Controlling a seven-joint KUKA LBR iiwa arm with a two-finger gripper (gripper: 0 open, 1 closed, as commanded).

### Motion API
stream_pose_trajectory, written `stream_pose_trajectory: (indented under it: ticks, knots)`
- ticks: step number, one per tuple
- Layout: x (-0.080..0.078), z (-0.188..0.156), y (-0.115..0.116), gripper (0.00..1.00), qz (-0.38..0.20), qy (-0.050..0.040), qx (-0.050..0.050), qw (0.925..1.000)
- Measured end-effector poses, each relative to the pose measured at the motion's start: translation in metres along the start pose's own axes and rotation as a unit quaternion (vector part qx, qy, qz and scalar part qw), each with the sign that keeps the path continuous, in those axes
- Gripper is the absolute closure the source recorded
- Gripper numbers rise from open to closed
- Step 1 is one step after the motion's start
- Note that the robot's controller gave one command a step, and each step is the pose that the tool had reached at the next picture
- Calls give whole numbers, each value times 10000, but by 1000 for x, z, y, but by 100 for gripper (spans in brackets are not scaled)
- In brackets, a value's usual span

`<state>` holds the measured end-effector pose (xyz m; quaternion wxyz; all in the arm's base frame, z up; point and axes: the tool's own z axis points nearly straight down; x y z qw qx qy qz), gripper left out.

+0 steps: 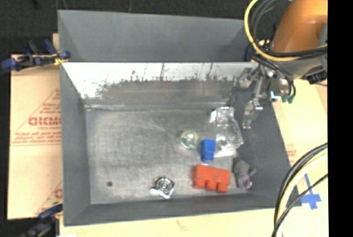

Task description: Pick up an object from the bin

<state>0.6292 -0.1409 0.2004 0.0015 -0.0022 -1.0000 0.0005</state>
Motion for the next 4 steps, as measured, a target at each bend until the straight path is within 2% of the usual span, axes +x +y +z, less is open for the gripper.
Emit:
stream_pose_trajectory:
  ticks: [1,2,3,4]
  knots:
    - [46,117,65,0,-2072,-14,-4,9783]
    - [60,126,83,0,-2107,-103,29,9775]
    - [59,125,83,100,-2124,-86,22,9771]
    - [44,-30,81,100,-3381,-70,25,9411]
